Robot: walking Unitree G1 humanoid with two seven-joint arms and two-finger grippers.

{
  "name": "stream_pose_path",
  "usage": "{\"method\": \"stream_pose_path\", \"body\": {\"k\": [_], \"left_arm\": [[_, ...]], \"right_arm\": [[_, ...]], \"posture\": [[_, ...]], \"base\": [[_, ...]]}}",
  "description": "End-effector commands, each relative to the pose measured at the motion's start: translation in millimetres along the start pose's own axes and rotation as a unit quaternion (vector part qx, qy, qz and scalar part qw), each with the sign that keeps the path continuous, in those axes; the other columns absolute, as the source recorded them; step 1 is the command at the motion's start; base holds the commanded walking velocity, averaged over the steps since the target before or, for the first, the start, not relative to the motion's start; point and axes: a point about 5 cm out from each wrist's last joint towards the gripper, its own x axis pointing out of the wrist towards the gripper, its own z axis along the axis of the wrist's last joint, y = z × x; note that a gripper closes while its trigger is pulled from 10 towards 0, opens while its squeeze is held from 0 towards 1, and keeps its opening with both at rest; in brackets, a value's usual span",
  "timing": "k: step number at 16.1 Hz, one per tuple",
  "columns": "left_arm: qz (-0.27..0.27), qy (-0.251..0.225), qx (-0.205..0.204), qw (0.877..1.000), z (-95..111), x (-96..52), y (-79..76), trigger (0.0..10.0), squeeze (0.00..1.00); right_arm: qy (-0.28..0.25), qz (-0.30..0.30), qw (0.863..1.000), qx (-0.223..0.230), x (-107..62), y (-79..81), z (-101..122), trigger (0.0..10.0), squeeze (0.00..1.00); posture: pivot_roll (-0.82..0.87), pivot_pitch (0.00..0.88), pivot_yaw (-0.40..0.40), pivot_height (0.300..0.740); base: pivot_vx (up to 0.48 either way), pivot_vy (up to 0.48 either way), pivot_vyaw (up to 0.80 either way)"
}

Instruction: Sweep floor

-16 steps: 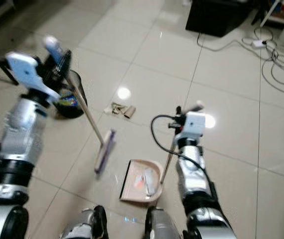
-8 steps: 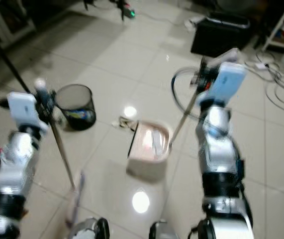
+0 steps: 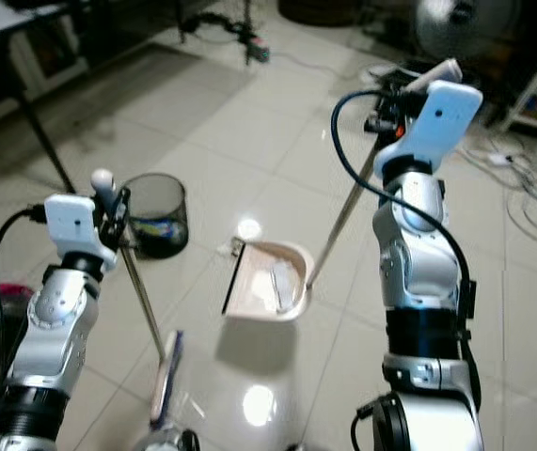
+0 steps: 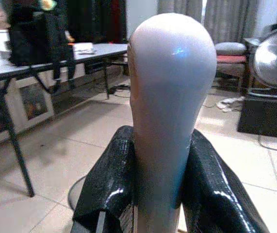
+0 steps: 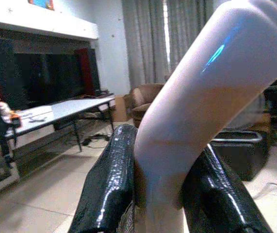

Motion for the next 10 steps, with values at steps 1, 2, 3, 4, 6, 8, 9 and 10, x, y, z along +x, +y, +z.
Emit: {"method": "stream_pose_path", "body": {"k": [1,2,3,4,6,8,9,10], "left_arm": [[0.0,-0.011,0.005,1.0,7,2.7,-0.5,10.0,0.0],[0.0,-0.011,0.004,1.0,8,3.4,-1.0,10.0,0.0],[-0.001,-0.012,0.004,1.0,9,4.8,-1.4,10.0,0.0],[-0.001,-0.012,0.004,1.0,9,5.8,-1.6,10.0,0.0],[-0.001,-0.012,0.005,1.0,9,6.8,-1.7,10.0,0.0],[-0.004,-0.012,0.005,1.0,9,7.9,-3.2,10.0,0.0],[-0.005,-0.012,0.005,1.0,10,8.5,-3.5,10.0,0.0],[-0.005,-0.011,0.004,1.0,10,9.0,-3.8,10.0,0.0]], "right_arm": [[-0.042,0.007,0.999,0.011,6.5,4.8,23,10.0,0.0],[-0.04,0.009,0.999,0.014,7.9,5.6,25,10.0,0.0],[-0.04,0.012,0.999,0.016,8.9,7.7,27,10.0,0.0],[-0.04,0.016,0.999,0.019,8.9,10.1,28,10.0,0.0],[-0.039,0.016,0.999,0.019,9.4,11.4,28,10.0,0.0],[-0.047,0.014,0.999,0.022,10.4,11.2,31,10.0,0.0],[-0.049,0.01,0.998,0.022,10.9,9.8,33,10.0,0.0],[-0.052,0.005,0.998,0.025,11.2,7.9,34,10.0,0.0]], "posture": [[-0.06,0.0,0.002,0.74],[-0.06,0.0,0.003,0.74],[-0.06,0.0,0.006,0.74],[-0.06,0.0,0.007,0.74],[-0.06,0.0,0.009,0.74],[-0.06,0.0,0.011,0.74],[-0.06,0.0,0.012,0.74],[-0.07,0.0,0.014,0.74]], "base": [[0.394,0.0,0.58],[0.431,0.0,0.57],[0.442,0.0,0.57],[0.442,0.0,0.56],[0.446,0.0,0.57],[0.446,0.0,0.28],[0.446,0.0,0.0],[0.446,0.0,0.0]]}}
